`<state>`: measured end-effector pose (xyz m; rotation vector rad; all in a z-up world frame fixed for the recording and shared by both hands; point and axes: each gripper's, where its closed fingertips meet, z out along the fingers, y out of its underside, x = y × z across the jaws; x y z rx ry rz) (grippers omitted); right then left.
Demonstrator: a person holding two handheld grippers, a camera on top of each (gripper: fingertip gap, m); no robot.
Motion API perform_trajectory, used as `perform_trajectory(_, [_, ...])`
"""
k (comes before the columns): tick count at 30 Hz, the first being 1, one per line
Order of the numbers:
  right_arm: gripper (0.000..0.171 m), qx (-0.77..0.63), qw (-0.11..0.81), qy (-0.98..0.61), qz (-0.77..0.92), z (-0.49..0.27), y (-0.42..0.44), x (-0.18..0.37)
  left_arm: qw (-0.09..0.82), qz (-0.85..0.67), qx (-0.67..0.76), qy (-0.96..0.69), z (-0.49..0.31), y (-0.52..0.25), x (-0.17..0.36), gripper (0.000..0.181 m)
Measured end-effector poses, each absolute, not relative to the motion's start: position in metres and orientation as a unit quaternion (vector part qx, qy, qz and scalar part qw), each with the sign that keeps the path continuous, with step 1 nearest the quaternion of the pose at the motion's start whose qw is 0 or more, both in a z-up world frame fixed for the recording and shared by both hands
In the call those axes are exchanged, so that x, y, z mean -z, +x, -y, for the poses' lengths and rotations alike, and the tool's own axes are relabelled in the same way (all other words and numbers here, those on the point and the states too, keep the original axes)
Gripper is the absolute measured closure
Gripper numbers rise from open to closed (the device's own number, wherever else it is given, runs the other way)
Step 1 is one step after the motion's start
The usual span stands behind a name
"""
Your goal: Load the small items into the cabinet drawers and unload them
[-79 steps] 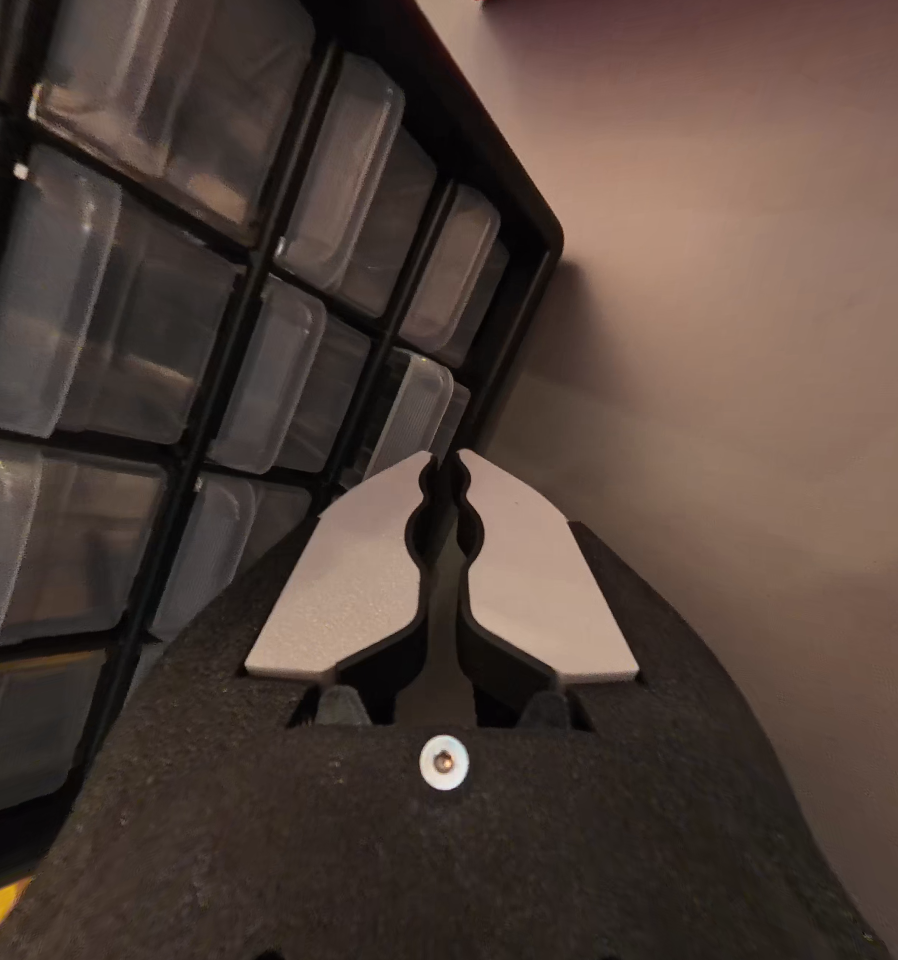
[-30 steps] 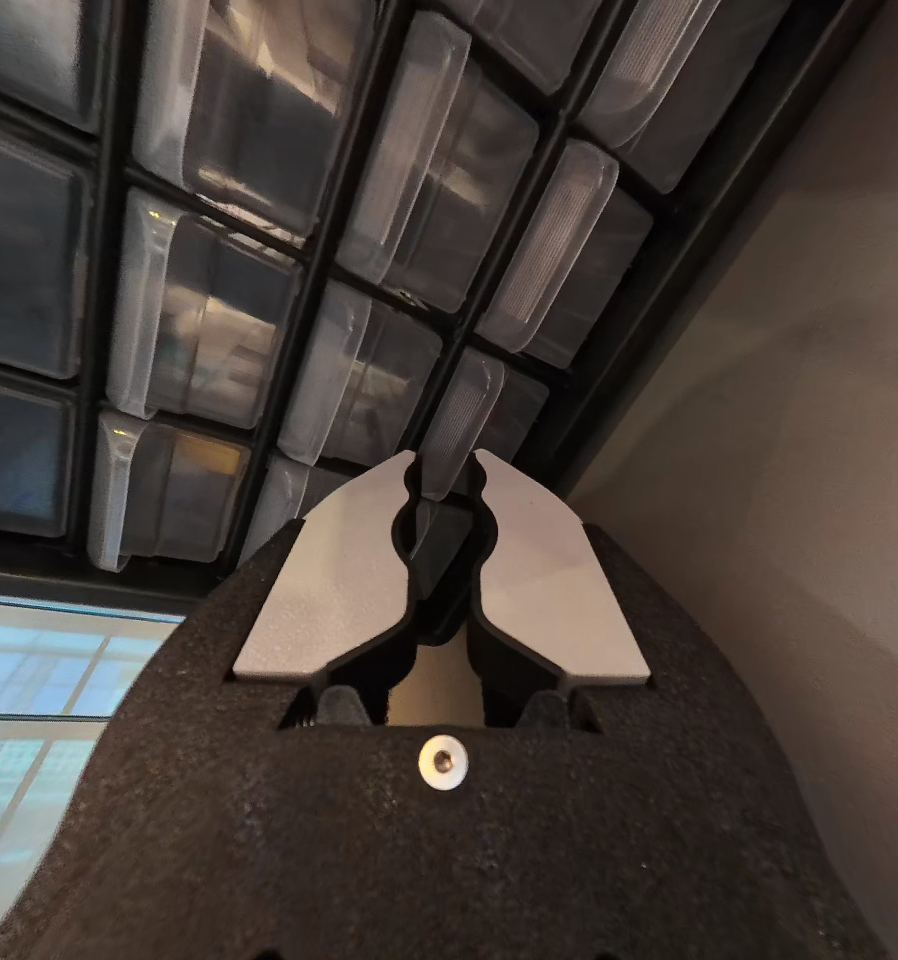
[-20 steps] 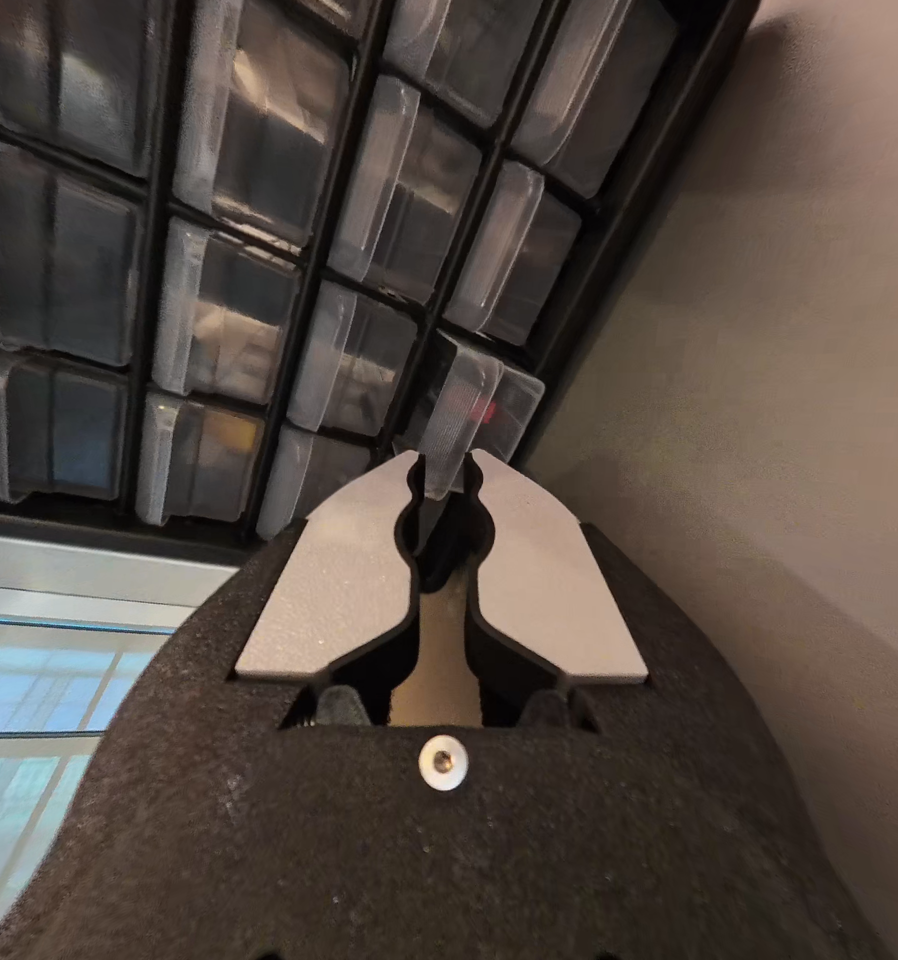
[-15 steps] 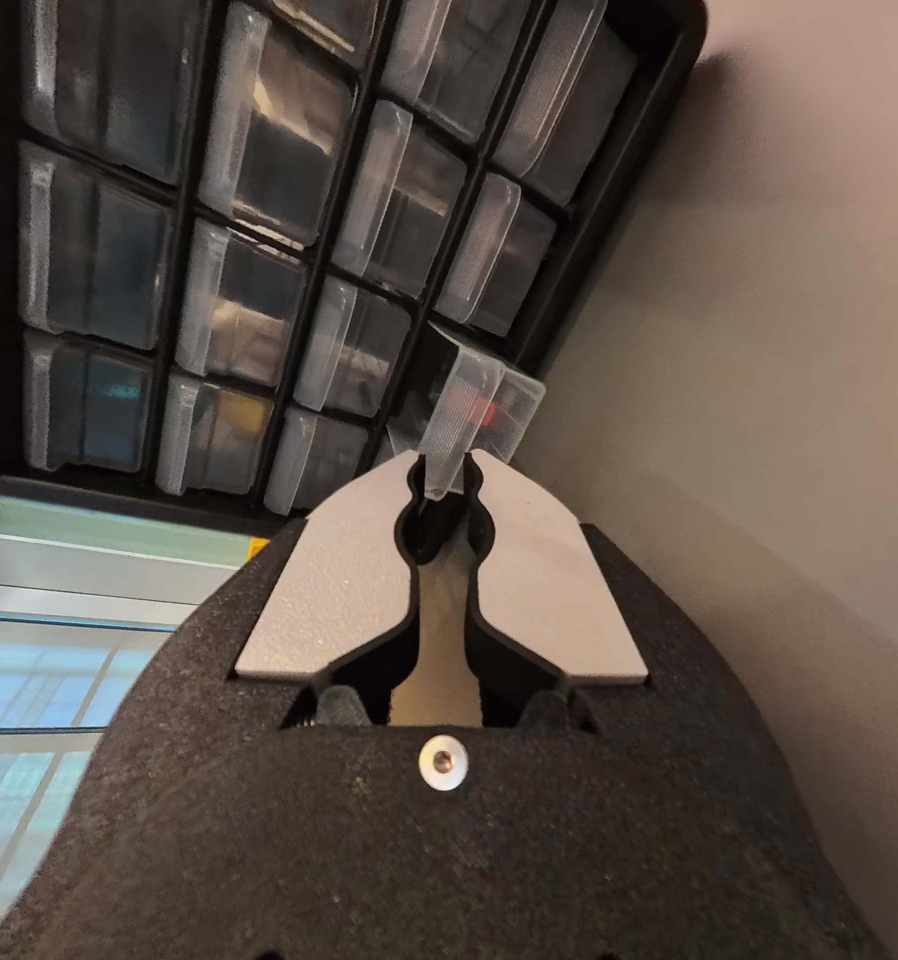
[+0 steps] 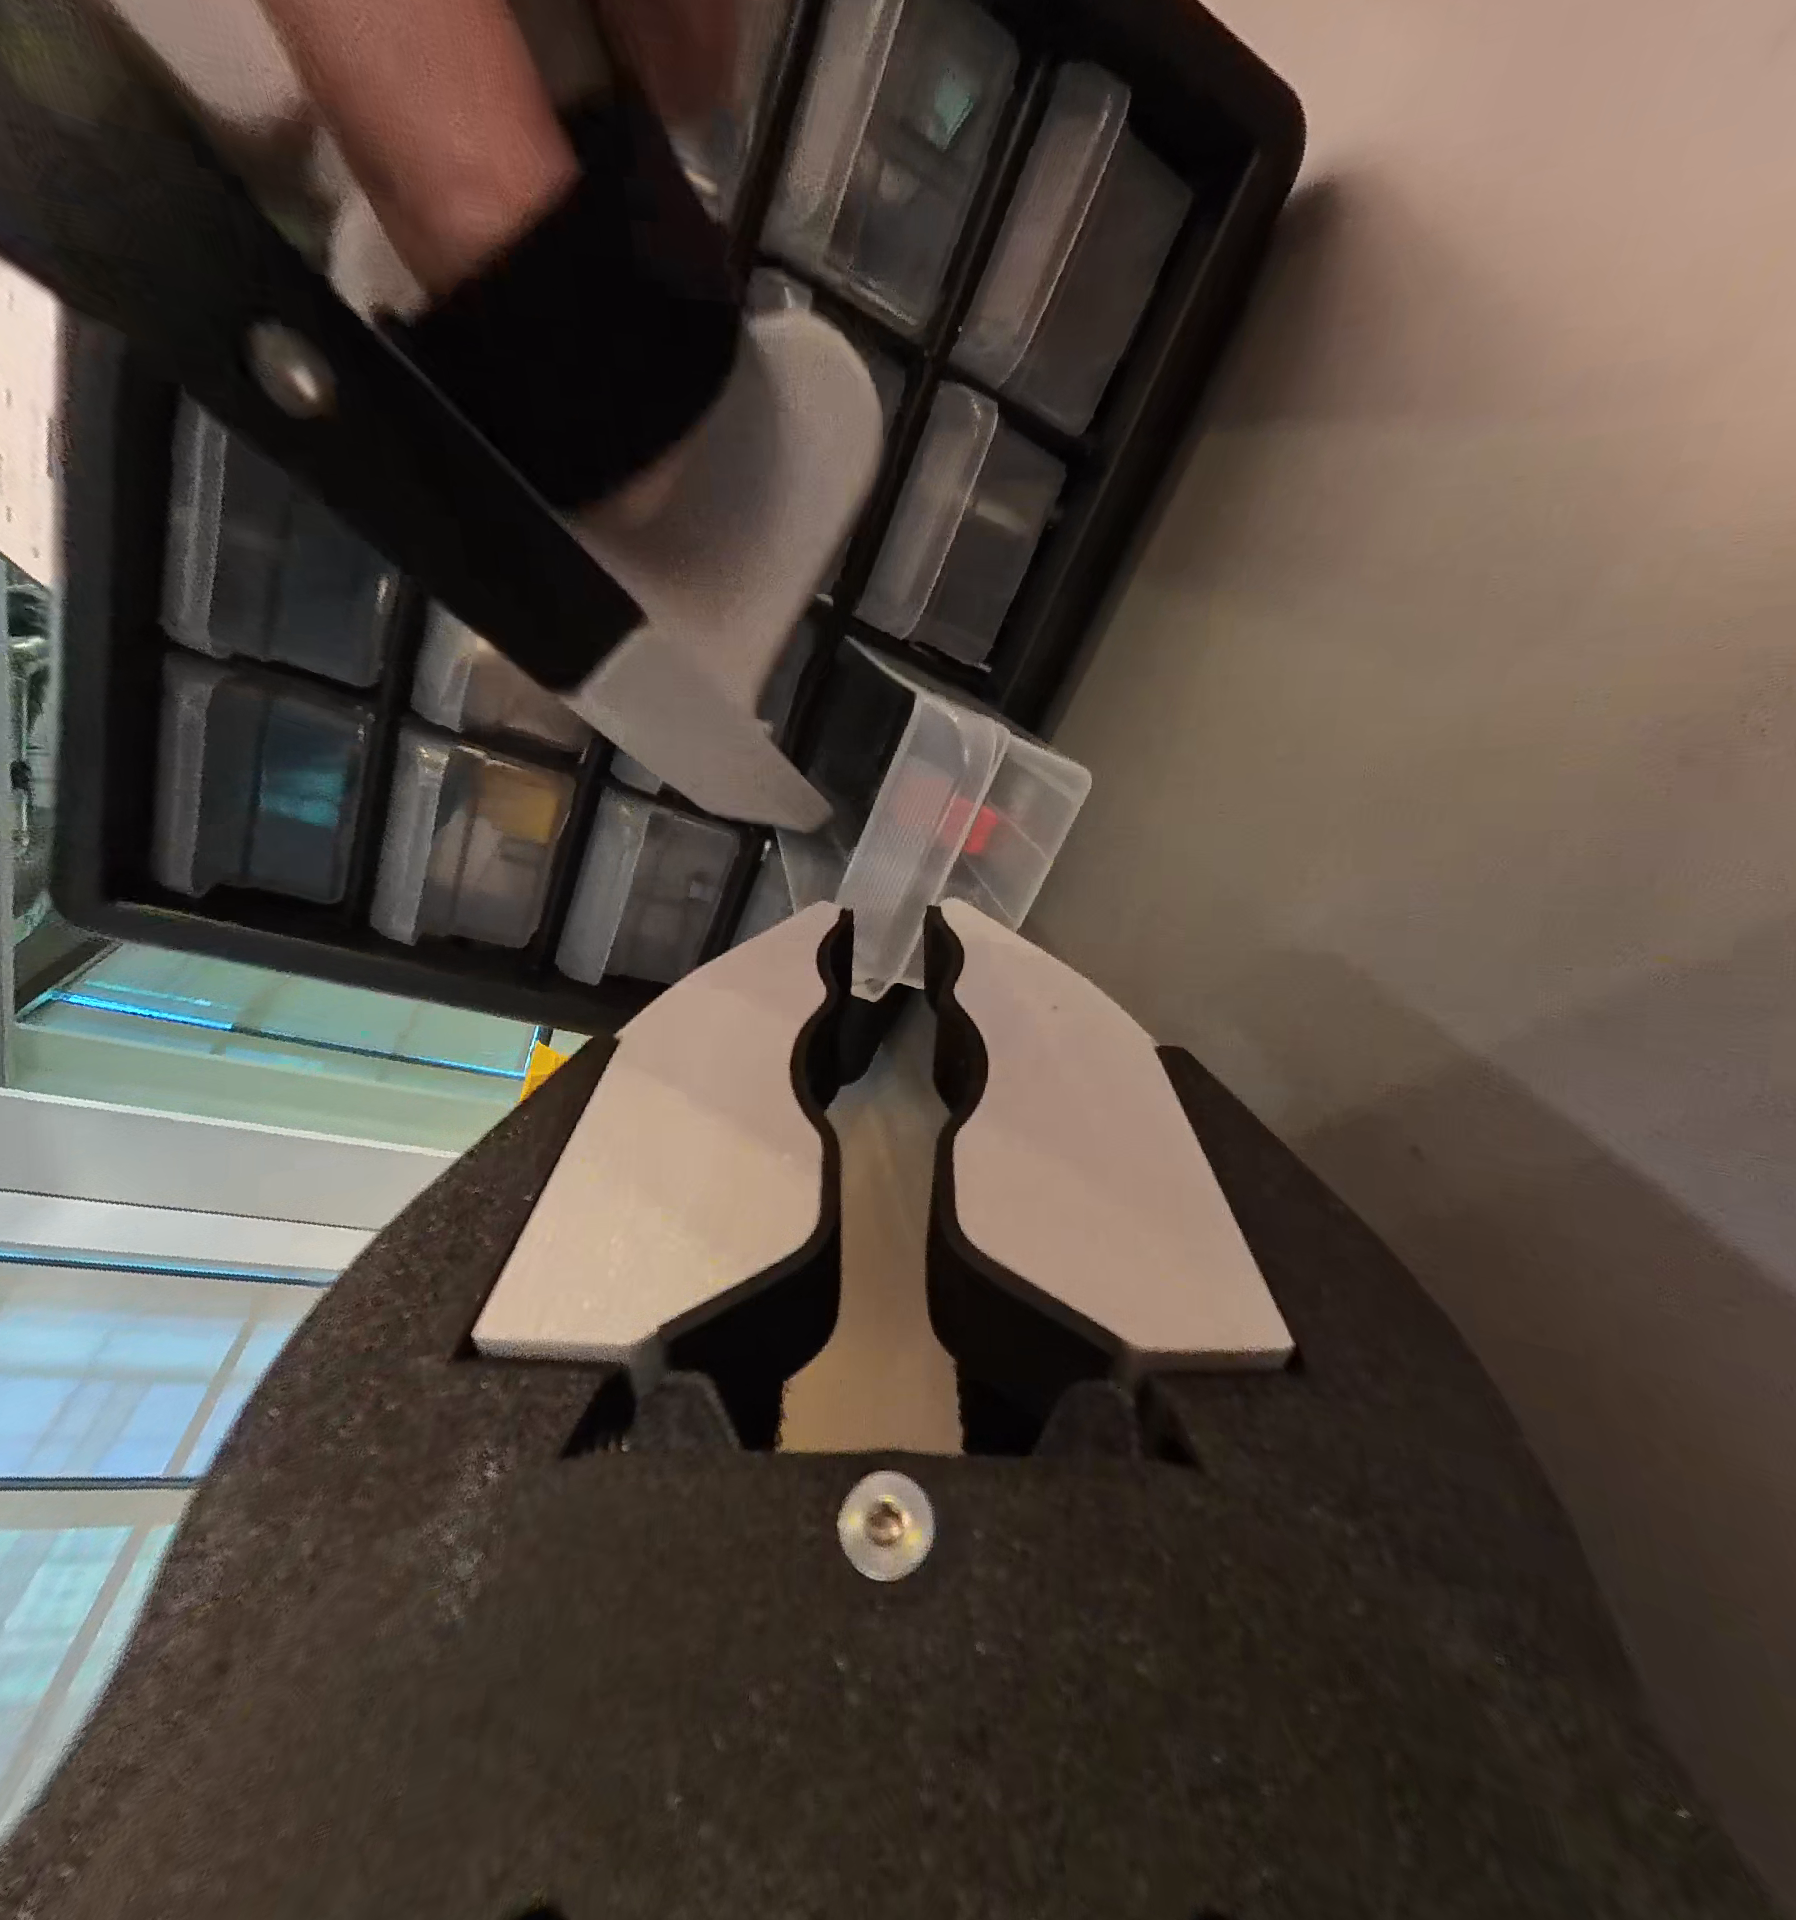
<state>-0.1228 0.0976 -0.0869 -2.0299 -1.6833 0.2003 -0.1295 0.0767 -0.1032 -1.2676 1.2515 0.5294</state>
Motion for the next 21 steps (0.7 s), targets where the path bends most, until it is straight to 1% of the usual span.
perform_trajectory(3, [0.154, -0.031, 0.179, -0.743, 0.644, -0.101, -0.119, 0.104, 0.598, -0.542, -0.231, -0.543, -0.076, -0.130, 0.104, 0.169])
perform_trajectory(5, [0.148, 0.005, 0.157, -0.734, 0.660, -0.107, -0.118, 0.112, 0.598, -0.545, -0.228, -0.542, -0.073, -0.130, 0.104, 0.169])
perform_trajectory(9, [0.148, 0.025, 0.100, -0.733, 0.672, -0.106, -0.114, 0.125, 0.596, -0.550, -0.221, -0.541, -0.068, -0.131, 0.106, 0.169])
perform_trajectory(12, [0.149, 0.017, 0.096, -0.733, 0.673, -0.107, -0.118, 0.128, 0.593, -0.551, -0.215, -0.547, -0.069, -0.131, 0.108, 0.169])
perform_trajectory(13, [0.153, 0.012, 0.090, -0.736, 0.671, -0.106, -0.119, 0.129, 0.592, -0.551, -0.210, -0.550, -0.069, -0.131, 0.108, 0.168])
perform_trajectory(16, [0.154, 0.008, 0.082, -0.737, 0.670, -0.105, -0.119, 0.130, 0.590, -0.551, -0.203, -0.555, -0.070, -0.131, 0.108, 0.168])
perform_trajectory(18, [0.160, 0.009, 0.082, -0.736, 0.672, -0.107, -0.119, 0.129, 0.590, -0.552, -0.203, -0.553, -0.070, -0.131, 0.108, 0.168])
perform_trajectory(21, [0.161, 0.006, 0.082, -0.736, 0.672, -0.107, -0.119, 0.129, 0.591, -0.553, -0.207, -0.550, -0.070, -0.131, 0.108, 0.168])
